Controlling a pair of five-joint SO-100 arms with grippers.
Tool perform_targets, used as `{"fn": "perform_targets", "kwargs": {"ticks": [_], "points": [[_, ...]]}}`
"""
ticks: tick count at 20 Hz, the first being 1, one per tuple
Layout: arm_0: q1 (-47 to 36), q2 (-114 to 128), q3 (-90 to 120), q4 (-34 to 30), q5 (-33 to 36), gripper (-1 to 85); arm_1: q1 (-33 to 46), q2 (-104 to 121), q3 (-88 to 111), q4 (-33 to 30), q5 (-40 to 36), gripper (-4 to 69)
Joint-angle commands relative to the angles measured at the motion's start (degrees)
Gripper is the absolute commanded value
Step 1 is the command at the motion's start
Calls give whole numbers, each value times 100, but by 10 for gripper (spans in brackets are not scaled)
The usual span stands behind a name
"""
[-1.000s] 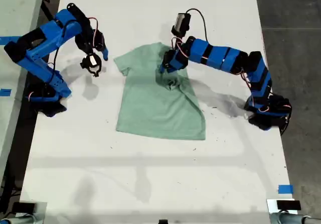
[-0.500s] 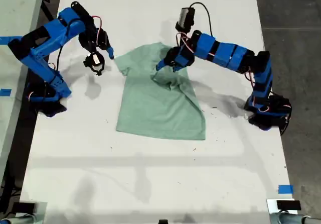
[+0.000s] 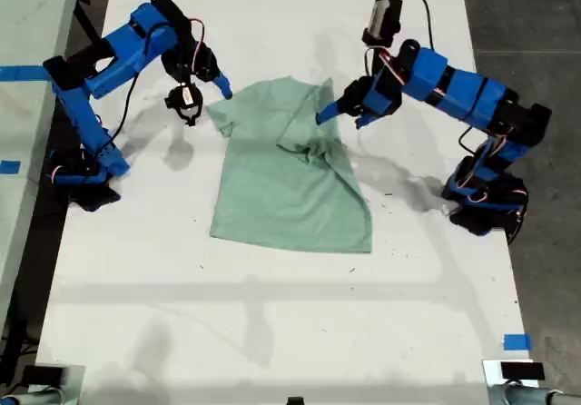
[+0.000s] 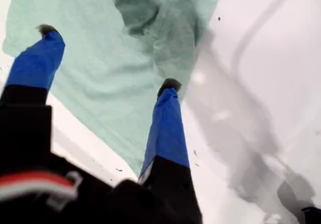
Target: Fold tshirt
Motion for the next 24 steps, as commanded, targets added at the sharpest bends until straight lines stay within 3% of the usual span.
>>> {"fn": "perform_targets", "kwargs": {"ticks": [1, 9, 16, 18, 19, 24], "points": [[-62, 9, -193, -158, 220, 277, 97, 1028, 650, 0, 141, 350], [-378, -1239, 413, -1644, 545, 278, -167, 1512, 958, 18, 281, 352], [-448, -2364, 79, -1907, 554, 242, -193, 2101, 1468, 26, 404, 352], [-466, -2426, 53, -1890, 510, 89, -185, 2162, 1494, 26, 404, 350], [-466, -2426, 0, -1863, 536, 55, -176, 2171, 1503, 26, 404, 350], [-492, -2101, -35, -1802, 501, 1, -176, 2188, 1529, 26, 422, 349]]}}
